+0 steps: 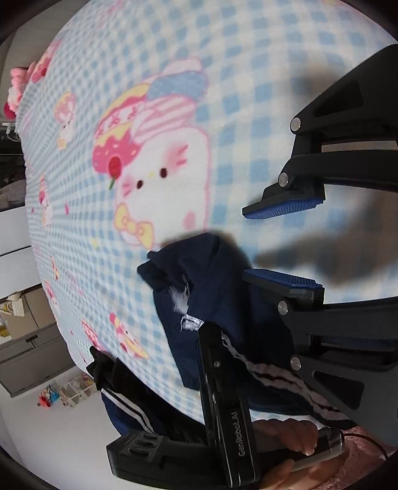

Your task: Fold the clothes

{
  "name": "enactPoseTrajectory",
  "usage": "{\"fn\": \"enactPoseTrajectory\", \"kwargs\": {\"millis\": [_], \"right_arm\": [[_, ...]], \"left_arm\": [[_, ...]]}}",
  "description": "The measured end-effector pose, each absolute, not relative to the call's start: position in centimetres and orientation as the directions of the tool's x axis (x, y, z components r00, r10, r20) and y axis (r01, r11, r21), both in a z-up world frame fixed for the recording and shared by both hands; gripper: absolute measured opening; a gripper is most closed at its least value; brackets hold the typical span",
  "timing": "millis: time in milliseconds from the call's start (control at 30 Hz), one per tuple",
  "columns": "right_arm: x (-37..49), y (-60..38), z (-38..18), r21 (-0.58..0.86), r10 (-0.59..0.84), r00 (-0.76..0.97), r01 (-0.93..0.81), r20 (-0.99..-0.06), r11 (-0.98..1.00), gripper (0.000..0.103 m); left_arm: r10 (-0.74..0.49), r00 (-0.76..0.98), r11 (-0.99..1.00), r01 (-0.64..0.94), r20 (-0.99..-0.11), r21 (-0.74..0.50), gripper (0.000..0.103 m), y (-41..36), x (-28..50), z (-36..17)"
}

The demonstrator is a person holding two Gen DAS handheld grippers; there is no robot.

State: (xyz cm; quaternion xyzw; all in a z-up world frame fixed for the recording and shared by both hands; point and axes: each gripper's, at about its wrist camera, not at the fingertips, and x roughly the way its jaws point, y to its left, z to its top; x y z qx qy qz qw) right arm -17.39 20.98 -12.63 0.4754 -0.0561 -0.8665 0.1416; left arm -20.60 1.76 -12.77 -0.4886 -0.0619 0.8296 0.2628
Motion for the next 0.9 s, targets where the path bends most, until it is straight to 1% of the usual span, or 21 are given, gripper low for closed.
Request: {"fn": "enactPoseTrajectory", "kwargs": {"millis": [33, 100, 267, 367, 500, 533, 600, 667, 800, 900], "right_arm": [[-17.4, 21.0, -12.8, 0.233, -0.299, -0.506, 0.191, -0.809, -0.954, 0.034], [-17.5, 20.9, -12.8, 0.231, -0.297, -0.504, 0.191, -0.811, -0.954, 0.034], [-17.8, 20.6, -11.8, 0.234, -0.305, -0.517, 0.200, -0.799, -0.951, 0.034], [-18.4, 20.3, -10.9, 0.229, -0.308, -0.534, 0.210, -0.787, -0.950, 0.034], [-20.3, 19.5, -10.7, 0.207, -0.287, -0.538, 0.206, -0.792, -0.956, 0.034], [-20.7, 19.3, -10.8, 0.204, -0.283, -0.536, 0.203, -0.795, -0.958, 0.034], [-21.4, 19.1, -11.1, 0.199, -0.278, -0.530, 0.201, -0.801, -0.959, 0.034], [-22.1, 18.7, -11.5, 0.195, -0.277, -0.520, 0.208, -0.808, -0.958, 0.034], [-24.2, 17.5, -11.8, 0.183, -0.276, -0.528, 0.223, -0.803, -0.958, 0.034], [-26.6, 16.0, -12.4, 0.147, -0.257, -0.526, 0.242, -0.811, -0.959, 0.034]], "left_arm": [[0.494, -0.378, -0.853, -0.385, -0.783, -0.352, 0.009, 2.0, -20.6, -13.1], [0.449, -0.427, -0.872, -0.400, -0.785, -0.282, 0.007, 2.2, -19.9, -12.4], [0.393, -0.550, -0.913, -0.326, -0.737, -0.244, 0.007, -1.4, -18.4, -9.3], [0.343, -0.590, -0.937, -0.270, -0.731, -0.221, 0.007, -4.3, -18.3, -8.5], [0.217, -0.614, -0.976, -0.139, -0.759, -0.167, 0.007, -9.1, -19.4, -9.4], [0.214, -0.616, -0.977, -0.119, -0.758, -0.179, 0.007, -10.1, -19.5, -9.6], [0.265, -0.592, -0.963, -0.116, -0.761, -0.245, 0.007, -11.9, -19.8, -10.4], [0.293, -0.573, -0.955, -0.132, -0.765, -0.267, 0.007, -12.1, -20.1, -11.3], [0.290, -0.538, -0.957, -0.186, -0.791, -0.225, 0.007, -9.9, -20.5, -12.9], [0.286, -0.537, -0.958, -0.188, -0.794, -0.217, 0.008, -9.1, -20.4, -13.4]]}}
